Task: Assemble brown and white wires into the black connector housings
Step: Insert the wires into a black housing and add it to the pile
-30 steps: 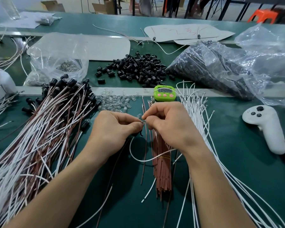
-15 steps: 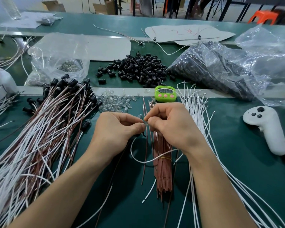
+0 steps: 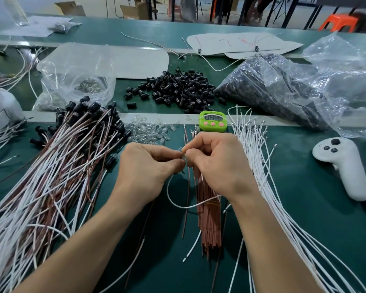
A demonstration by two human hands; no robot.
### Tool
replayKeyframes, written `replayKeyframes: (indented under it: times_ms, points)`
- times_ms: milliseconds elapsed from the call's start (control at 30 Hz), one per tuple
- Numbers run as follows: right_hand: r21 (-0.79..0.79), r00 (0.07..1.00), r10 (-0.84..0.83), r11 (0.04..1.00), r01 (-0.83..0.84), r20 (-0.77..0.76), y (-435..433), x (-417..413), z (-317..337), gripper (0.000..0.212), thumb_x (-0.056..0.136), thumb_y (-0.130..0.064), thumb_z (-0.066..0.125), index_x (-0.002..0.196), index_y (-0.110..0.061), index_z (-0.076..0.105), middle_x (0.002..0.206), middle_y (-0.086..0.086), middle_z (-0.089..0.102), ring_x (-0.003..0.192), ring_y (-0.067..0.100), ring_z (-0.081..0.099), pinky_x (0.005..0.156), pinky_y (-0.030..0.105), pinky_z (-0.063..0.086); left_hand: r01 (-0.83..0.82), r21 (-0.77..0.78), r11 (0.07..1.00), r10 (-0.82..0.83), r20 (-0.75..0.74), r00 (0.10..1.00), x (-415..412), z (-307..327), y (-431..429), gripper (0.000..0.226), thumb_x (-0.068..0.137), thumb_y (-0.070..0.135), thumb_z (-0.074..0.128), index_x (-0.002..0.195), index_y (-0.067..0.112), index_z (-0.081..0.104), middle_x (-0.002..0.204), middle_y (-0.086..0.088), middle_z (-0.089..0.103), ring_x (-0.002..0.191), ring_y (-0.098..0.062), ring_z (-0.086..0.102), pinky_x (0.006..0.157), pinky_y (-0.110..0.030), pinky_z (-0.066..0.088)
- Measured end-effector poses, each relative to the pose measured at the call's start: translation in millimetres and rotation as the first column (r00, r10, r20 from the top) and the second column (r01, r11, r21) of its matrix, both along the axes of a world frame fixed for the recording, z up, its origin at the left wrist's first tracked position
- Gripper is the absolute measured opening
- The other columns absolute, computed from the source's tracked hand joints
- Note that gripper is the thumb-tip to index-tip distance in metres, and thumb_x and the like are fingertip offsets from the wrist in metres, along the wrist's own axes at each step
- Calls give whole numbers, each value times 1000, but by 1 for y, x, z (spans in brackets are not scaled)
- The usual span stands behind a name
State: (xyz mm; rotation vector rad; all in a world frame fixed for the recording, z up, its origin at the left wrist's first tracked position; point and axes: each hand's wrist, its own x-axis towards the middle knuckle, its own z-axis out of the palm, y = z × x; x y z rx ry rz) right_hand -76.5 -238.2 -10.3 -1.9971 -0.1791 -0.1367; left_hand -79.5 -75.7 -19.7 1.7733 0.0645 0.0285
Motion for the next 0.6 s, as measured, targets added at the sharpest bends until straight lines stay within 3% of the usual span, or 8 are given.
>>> replayKeyframes:
  times_ms: [233, 500, 600]
  points:
    - [79, 1000, -8, 997, 7, 10, 3, 1, -2, 23, 89, -1, 69, 77, -21, 74, 61, -2, 70, 48, 14, 63, 51, 25, 50, -4, -6, 1000, 4, 37, 999, -2, 0, 1, 19, 75, 4, 88, 77, 23, 83, 71, 1, 78, 69, -20, 77, 73, -37, 64]
    - [84, 999, -37, 996, 34, 30, 6, 0, -7, 22, 89, -2, 70, 78, -21, 74, 56, -3, 68, 46, 13, 64, 50, 23, 49, -16, 4, 1000, 16, 63, 998, -2, 0, 2, 18, 74, 6, 88, 78, 22, 84, 71, 4, 78, 71, -19, 77, 73, -37, 64]
    - [62, 999, -33, 998, 30, 42, 6, 0, -7, 22, 90, -2, 71, 79, -21, 74, 59, -3, 69, 48, 13, 65, 49, 24, 51, -3, 4, 1000, 2, 75, 997, -3, 1, 2, 20, 74, 3, 88, 77, 21, 83, 71, 5, 78, 70, -15, 77, 71, -31, 64]
